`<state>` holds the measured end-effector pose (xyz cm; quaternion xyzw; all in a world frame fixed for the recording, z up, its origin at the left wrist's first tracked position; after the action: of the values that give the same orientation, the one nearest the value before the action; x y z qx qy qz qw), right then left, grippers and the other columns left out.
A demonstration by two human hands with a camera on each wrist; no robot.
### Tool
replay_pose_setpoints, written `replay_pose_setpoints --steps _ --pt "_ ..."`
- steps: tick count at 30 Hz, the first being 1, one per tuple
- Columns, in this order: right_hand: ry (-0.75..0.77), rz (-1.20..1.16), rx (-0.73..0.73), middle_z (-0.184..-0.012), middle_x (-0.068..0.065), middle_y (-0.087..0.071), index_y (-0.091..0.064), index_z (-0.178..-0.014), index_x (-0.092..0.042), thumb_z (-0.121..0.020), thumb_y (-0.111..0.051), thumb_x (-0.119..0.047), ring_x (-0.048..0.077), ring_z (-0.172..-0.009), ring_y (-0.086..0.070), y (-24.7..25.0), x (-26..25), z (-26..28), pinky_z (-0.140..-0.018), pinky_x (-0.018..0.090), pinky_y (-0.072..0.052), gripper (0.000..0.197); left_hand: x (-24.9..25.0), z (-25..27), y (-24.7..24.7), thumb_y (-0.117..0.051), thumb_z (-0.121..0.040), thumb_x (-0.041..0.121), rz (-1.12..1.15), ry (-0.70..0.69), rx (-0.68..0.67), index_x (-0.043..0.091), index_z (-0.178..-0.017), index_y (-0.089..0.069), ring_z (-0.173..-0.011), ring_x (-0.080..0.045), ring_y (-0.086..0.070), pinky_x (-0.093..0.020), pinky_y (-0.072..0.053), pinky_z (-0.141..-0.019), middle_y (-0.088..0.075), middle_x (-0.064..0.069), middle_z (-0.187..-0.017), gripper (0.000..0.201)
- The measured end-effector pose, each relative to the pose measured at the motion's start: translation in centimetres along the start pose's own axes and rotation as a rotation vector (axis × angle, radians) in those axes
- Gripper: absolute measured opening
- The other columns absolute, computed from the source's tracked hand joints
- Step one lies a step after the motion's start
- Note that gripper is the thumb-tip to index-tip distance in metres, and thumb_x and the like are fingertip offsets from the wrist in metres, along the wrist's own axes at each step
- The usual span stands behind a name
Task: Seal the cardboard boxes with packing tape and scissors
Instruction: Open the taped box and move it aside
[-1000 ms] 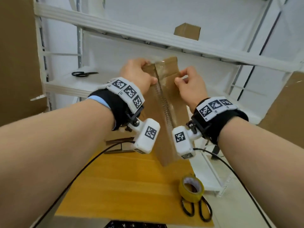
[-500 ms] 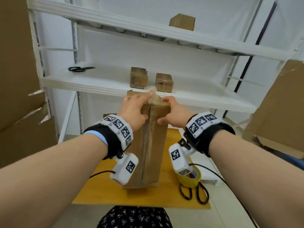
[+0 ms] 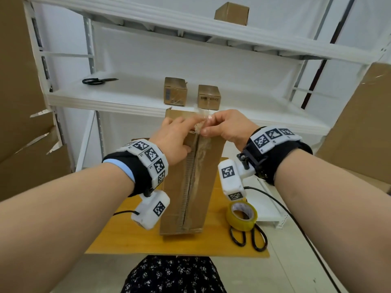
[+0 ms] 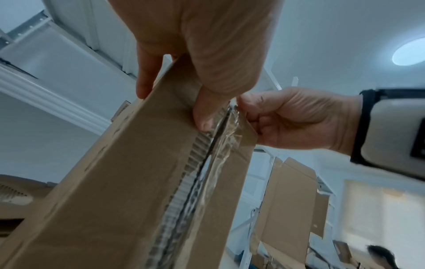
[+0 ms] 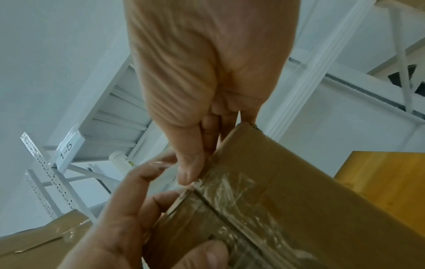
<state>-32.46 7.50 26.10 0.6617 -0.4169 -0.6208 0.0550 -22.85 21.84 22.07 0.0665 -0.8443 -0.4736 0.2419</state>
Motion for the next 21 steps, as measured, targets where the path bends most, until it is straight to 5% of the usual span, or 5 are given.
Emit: replay_pose_setpoints --steps 3,7,11,16,21 --pt "0.007 -0.027 0.011 -0.072 -0.002 -0.071 -0.072 -0.063 -0.024 -0.072 -0.087 -0.018 0.017 -0.079 -0.065 -0.3 0.3 0.1 -0.092 0.045 -0.055 0.018 0.1 -0.2 0.1 -0.067 -0.078 0.007 0.047 -0.001 0.006 0.051 -0.124 -0.032 -0.12 -0.019 -0.036 -0.043 -0.046 -0.089 -0.051 0.015 -0.128 0.073" --pt "0.011 -0.041 0.022 -0.068 -0.005 -0.069 -0.072 -0.069 -0.022 -0.072 -0.087 -0.015 0.008 -0.069 -0.061 -0.2 0.1 0.6 -0.071 0.027 -0.049 0.017 0.3 0.0 -0.3 -0.065 -0.079 0.006 -0.008 -0.035 -0.006 0.035 -0.111 -0.031 -0.113 -0.02 -0.04 -0.043 -0.048 -0.085 -0.052 0.008 -0.121 0.055" --pt "0.021 -0.051 -0.003 -0.065 -0.006 -0.069 -0.07 -0.071 -0.018 -0.074 -0.085 -0.01 0.002 -0.06 -0.062 0.2 -0.2 1.0 -0.059 0.015 -0.047 0.017 0.4 0.1 -0.3 -0.064 -0.081 0.007 -0.068 -0.085 0.011 0.03 -0.11 -0.03 -0.108 -0.023 -0.044 -0.043 -0.05 -0.081 -0.054 0.002 -0.111 0.05" --pt "0.027 -0.068 0.013 -0.066 -0.006 -0.068 -0.07 -0.068 -0.021 -0.072 -0.086 -0.01 0.005 -0.064 -0.062 0.3 0.3 1.0 -0.068 0.024 -0.049 0.02 0.7 -0.1 0.7 -0.073 -0.079 0.019 -0.164 -0.113 -0.007 0.033 -0.11 -0.032 -0.093 -0.021 -0.055 -0.039 -0.052 -0.075 -0.062 0.001 -0.104 0.053" --pt "0.053 -0.087 0.001 -0.067 -0.006 -0.068 -0.071 -0.074 -0.017 -0.074 -0.085 -0.006 0.005 -0.064 -0.062 0.3 0.9 1.3 -0.066 0.02 -0.048 0.018 0.5 0.3 1.2 -0.079 -0.075 0.04 -0.23 -0.141 -0.059 0.039 -0.133 -0.03 -0.115 -0.021 -0.055 -0.034 -0.048 -0.083 -0.049 0.004 -0.14 0.076"
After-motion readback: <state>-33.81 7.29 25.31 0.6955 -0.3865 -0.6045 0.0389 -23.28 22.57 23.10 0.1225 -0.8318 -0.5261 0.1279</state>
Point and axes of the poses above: each hand's wrist, its own z-axis away from the middle knuckle, its own y-axis out of the back of the hand, x = y × z, the point moved 2 cm from there along -z, towards the middle knuckle
